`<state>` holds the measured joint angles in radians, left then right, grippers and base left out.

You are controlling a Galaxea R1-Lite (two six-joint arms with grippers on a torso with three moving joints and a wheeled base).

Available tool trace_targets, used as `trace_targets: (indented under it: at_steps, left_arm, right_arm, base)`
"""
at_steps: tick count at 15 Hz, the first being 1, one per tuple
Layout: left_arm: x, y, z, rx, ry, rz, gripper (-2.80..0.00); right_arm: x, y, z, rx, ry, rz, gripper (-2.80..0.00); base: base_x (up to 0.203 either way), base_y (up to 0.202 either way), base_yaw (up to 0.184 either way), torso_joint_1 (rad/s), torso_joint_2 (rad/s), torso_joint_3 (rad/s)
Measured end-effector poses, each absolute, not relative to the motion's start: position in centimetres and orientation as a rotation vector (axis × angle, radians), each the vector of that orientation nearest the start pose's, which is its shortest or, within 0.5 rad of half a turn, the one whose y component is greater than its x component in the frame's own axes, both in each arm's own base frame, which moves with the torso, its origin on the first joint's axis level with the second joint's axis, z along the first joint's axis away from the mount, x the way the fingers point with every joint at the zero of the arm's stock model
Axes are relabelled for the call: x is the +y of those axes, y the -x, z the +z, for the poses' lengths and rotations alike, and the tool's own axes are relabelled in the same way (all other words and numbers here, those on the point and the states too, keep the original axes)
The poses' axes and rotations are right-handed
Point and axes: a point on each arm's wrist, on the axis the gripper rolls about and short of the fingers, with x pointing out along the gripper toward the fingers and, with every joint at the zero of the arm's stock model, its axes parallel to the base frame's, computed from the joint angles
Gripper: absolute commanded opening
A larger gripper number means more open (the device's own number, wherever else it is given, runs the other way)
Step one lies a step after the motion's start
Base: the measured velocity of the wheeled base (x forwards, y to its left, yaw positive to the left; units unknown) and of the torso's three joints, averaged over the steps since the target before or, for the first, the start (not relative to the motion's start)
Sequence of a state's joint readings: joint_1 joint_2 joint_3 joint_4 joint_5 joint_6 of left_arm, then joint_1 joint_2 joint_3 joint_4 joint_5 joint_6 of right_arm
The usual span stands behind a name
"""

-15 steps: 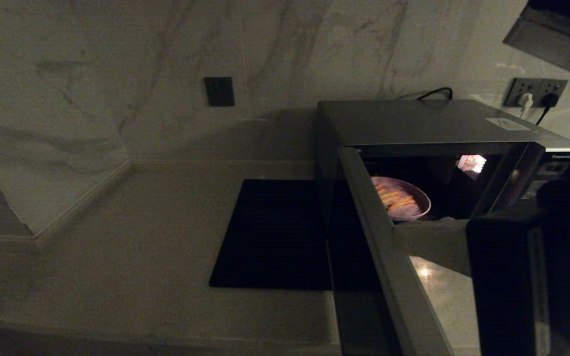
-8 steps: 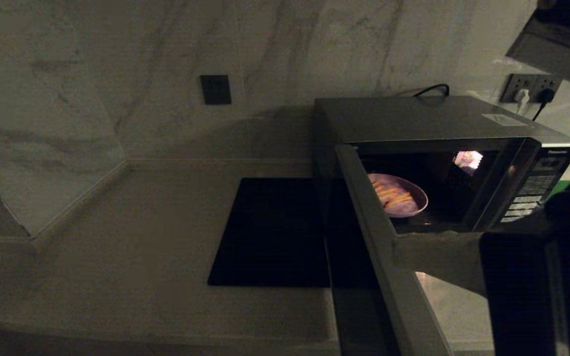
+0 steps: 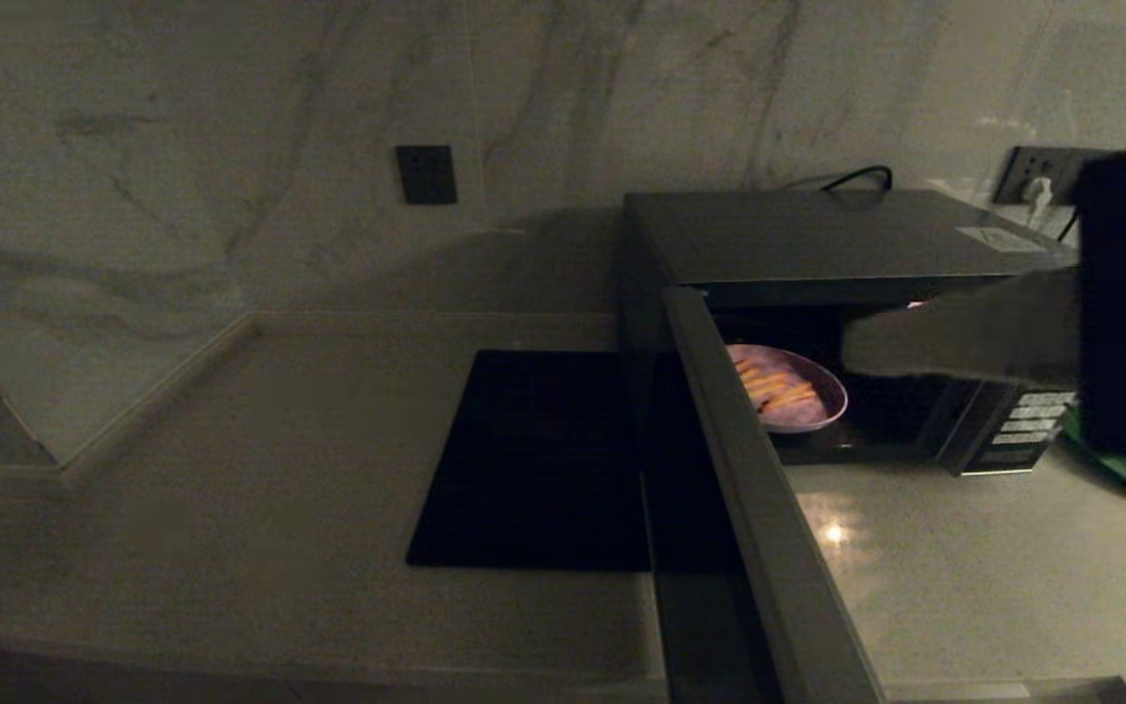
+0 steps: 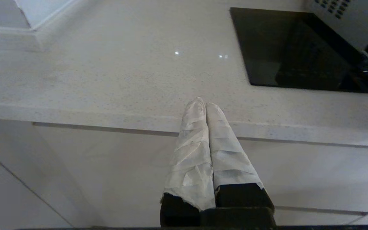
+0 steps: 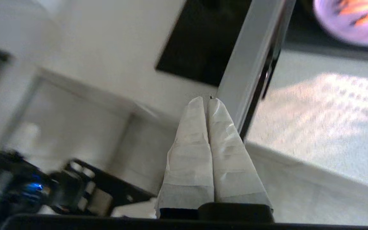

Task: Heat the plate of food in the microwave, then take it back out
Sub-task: Close the microwave oven

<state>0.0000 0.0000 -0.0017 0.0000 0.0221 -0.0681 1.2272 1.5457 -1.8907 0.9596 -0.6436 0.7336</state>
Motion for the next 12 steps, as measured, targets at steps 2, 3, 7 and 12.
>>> trace_targets:
  at_steps: [2,3,7,12]
  left_arm:
    - [0.1,2.3,7.6,-0.002,0.068,0.022,-2.80]
    - [0.1,2.3,7.6,-0.002,0.068,0.022,-2.80]
    - [0.1,2.3,7.6,-0.002,0.068,0.023,-2.80]
    - [0.0,2.3,7.6,-0.002,0.068,0.022,-2.80]
  right_arm:
    - [18.5,-8.2,38.5,0.512,-0.249,0.399,-2.80]
    - [18.1,-8.2,38.8,0.502,-0.264,0.395,-2.80]
    - [17.8,-9.6,38.7,0.500,-0.296,0.327,-2.80]
    - [20.1,-11.8,37.5,0.549,-0.315,0.284,-2.80]
  base:
    - [0.000,0.000,0.000,0.000,0.00,0.000]
    - [0.000,0.000,0.000,0.000,0.00,0.000]
    - [0.000,0.000,0.000,0.000,0.00,0.000]
    - [0.000,0.000,0.000,0.000,0.00,0.000]
